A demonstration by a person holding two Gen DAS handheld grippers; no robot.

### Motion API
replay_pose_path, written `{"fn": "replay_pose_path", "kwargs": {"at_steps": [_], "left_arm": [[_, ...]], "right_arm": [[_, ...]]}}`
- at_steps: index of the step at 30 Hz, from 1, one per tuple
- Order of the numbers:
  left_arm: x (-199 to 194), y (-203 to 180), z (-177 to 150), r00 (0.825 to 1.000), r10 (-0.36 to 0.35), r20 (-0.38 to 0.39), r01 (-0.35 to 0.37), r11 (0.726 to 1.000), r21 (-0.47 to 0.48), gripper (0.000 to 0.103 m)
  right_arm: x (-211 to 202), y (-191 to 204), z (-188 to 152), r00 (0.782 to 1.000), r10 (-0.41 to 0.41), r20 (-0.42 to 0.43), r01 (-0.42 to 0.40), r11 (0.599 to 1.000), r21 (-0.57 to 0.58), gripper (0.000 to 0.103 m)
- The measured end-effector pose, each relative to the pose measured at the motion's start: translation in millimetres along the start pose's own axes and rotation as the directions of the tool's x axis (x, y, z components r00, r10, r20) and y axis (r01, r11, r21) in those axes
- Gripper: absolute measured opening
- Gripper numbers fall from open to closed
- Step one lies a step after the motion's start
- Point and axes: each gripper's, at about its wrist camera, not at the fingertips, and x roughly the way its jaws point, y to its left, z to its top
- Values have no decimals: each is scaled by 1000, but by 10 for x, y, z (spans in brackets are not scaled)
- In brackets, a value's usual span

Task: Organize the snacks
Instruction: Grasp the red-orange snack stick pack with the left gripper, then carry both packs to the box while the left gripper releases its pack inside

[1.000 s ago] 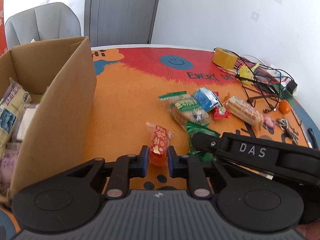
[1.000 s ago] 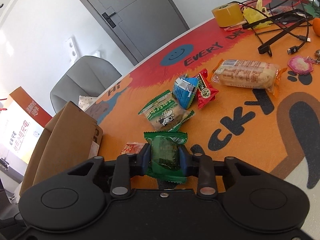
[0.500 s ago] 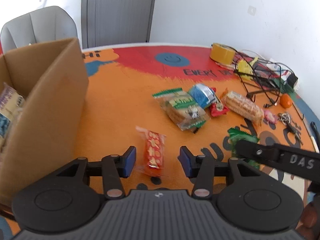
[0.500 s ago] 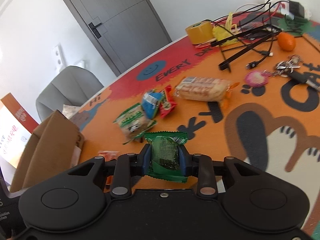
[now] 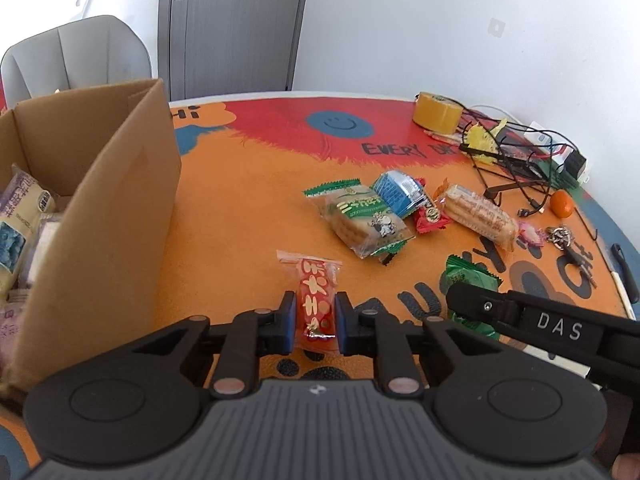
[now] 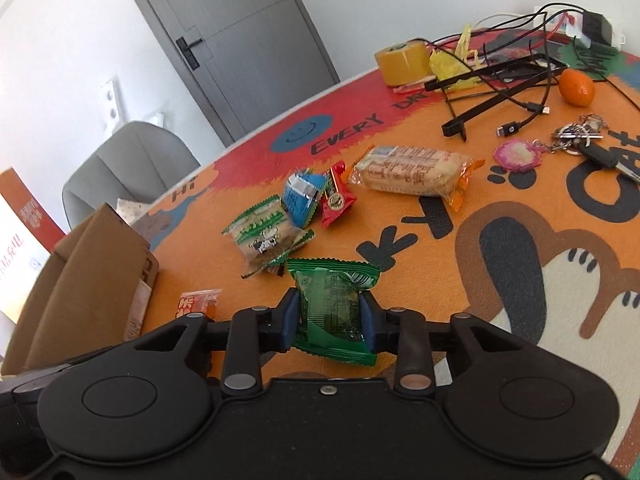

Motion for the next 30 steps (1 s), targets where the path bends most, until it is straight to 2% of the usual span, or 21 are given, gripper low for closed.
{"fn": "replay_pose_path", "kwargs": {"at_steps": [6, 21, 30], "left_arm": [[-192, 12, 25, 999, -16, 36, 16, 1000, -3, 18], [-655, 162, 59, 992, -2, 123, 6, 999, -34, 18], [-986, 369, 114, 984, 19, 176, -5, 997, -80, 18]], "right_arm": [[-160, 64, 10, 999, 24, 39, -24, 1000, 9, 32], [-474, 315, -8, 994, 47, 97, -45, 999, -20, 32], [-605, 577, -32, 986, 104, 127, -96, 993, -64, 32]]}}
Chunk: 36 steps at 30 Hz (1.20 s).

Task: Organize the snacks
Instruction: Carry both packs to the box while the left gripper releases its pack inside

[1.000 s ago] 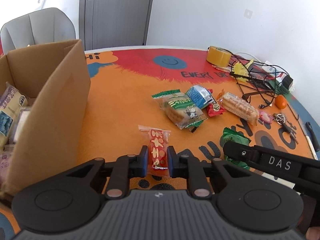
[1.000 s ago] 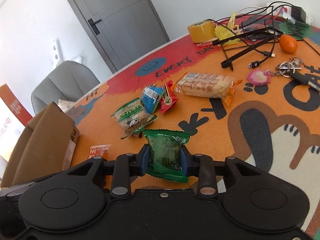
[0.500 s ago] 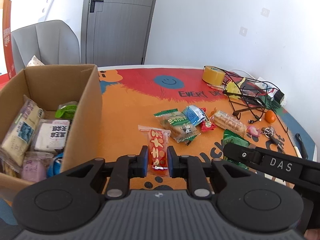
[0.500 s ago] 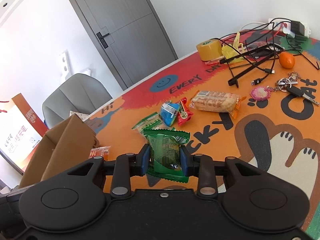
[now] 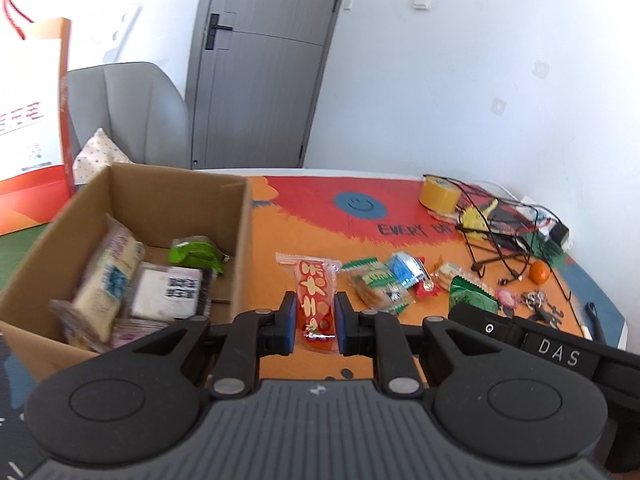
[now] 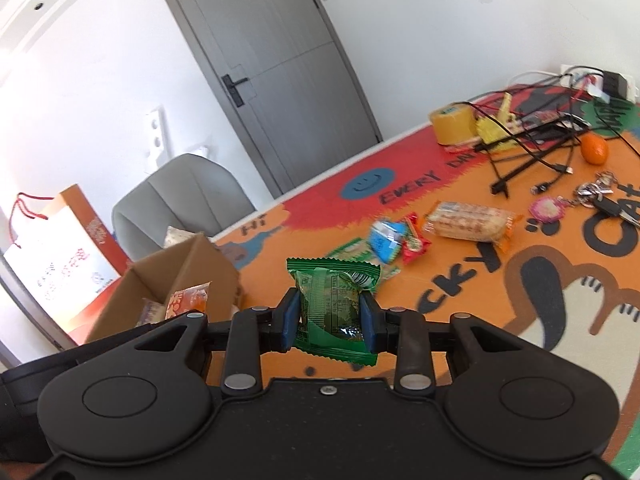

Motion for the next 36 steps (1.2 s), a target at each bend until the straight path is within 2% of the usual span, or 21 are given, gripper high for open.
{"fn": "replay_pose_path", "kwargs": {"at_steps": [4, 15, 27, 29, 33, 36], "left_arm": [[-121, 117, 59, 999, 17, 28, -17, 1000, -17, 18], [-253, 539, 163, 995, 75, 65, -69, 994, -85, 18], [-254, 1009, 190, 988, 146, 42, -138, 978, -157, 19], [-268, 1069, 195, 985, 169, 46, -159, 973, -169, 23], [-315, 1189, 221, 982, 184, 47, -172, 966, -194, 25], [-354, 1231, 231, 980, 194, 51, -181, 964, -197, 35]], "right_arm": [[-17, 155, 2, 999, 46, 20, -46, 999, -26, 32], [74, 502, -5, 996, 87, 13, -86, 994, -66, 32], [257, 846, 32, 991, 132, 6, -131, 986, -100, 32], [297, 914, 42, 990, 140, 2, -139, 984, -108, 32], [370, 1039, 51, 988, 155, -11, -155, 980, -128, 32], [434, 1108, 55, 986, 164, -22, -165, 977, -134, 32]]}}
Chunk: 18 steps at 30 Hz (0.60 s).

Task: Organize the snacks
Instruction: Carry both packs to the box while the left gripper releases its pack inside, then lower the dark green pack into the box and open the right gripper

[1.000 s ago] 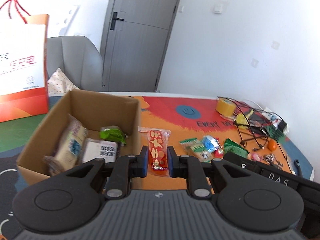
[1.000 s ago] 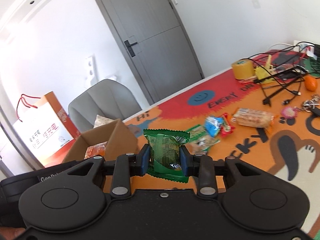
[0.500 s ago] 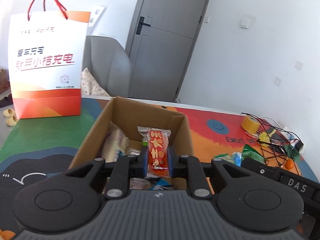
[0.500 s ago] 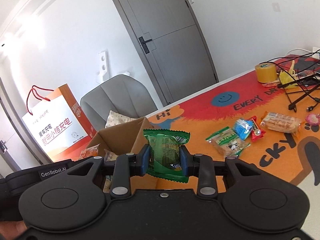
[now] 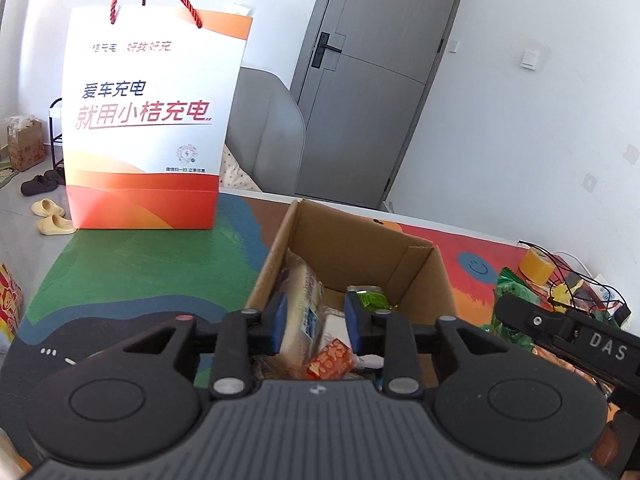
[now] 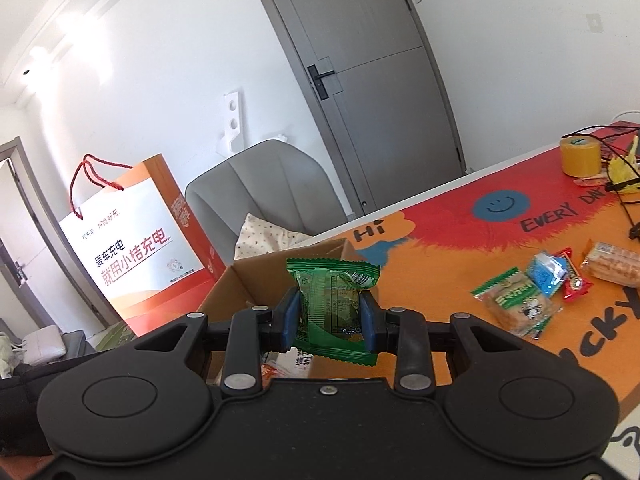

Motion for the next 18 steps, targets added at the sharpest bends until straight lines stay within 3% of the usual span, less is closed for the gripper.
{"fn": "replay_pose_path", "kwargs": {"at_steps": [2, 8, 18], "left_arm": [[-18, 23, 15, 1000, 5, 5, -5, 1000, -2, 44], [-22, 133, 79, 999, 34, 24, -33, 999, -19, 53], [92, 377, 166, 997, 78, 17, -77, 995, -61, 57]], "right_arm": [[59, 32, 14, 1000, 6, -7, -6, 1000, -5, 32], [243, 121, 76, 1000, 16, -22, -16, 1000, -18, 32], [580, 327, 168, 998, 40, -57, -43, 997, -59, 33]]}}
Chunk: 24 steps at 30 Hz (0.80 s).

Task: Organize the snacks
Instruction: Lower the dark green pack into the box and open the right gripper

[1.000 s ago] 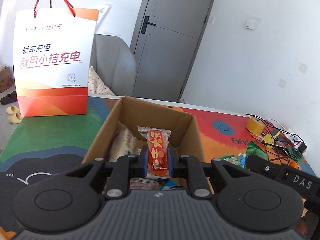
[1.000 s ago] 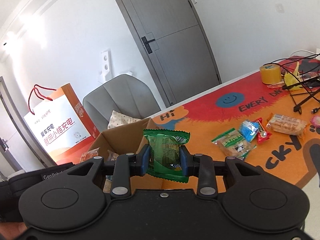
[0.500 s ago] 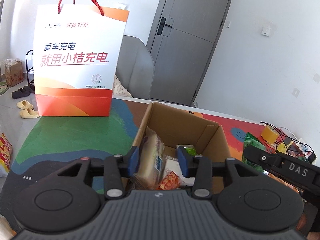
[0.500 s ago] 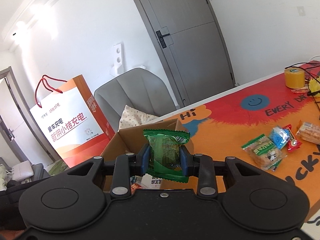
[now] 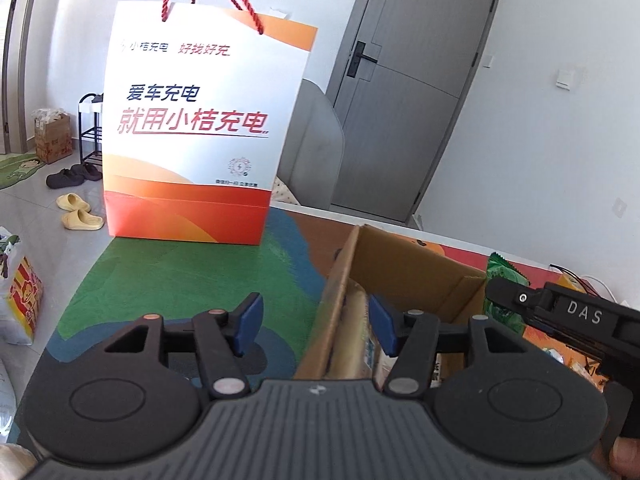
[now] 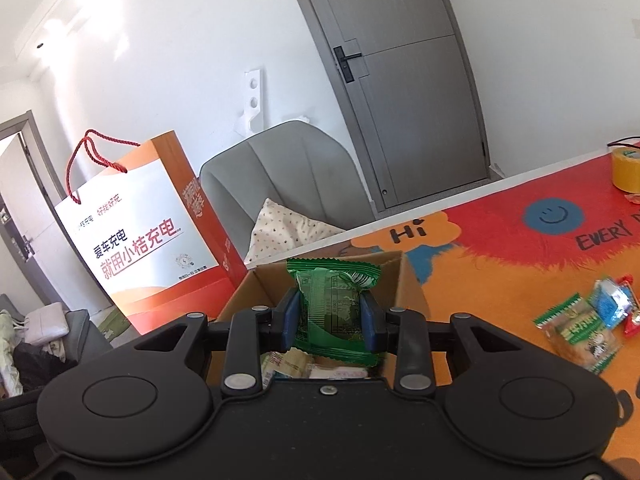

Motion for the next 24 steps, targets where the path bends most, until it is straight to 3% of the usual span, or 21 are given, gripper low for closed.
{"fn": "replay_pose_path", "kwargs": {"at_steps": [6, 9, 15, 19, 24], "left_arm": [[40, 92, 37, 1000, 18, -3, -18, 1000, -12, 58], [57, 121, 40, 1000, 26, -5, -26, 999, -20, 59], [97, 91, 10, 999, 28, -17, -29, 999, -21, 60], [83, -7, -11, 1000, 12, -14, -12, 1000, -16, 73], [5, -200, -67, 1000, -19, -3, 19, 1000, 10, 77]], "right_arm": [[183, 140, 65, 999, 41, 3, -41, 999, -16, 35], [254, 140, 60, 999, 31, -11, -32, 999, -19, 52], [146, -39, -2, 1000, 5, -21, -4, 1000, 26, 58], [-34, -185, -6, 1000, -16, 0, 16, 998, 54, 67], [-231, -378, -31, 999, -49, 18, 47, 995, 87, 72]]}}
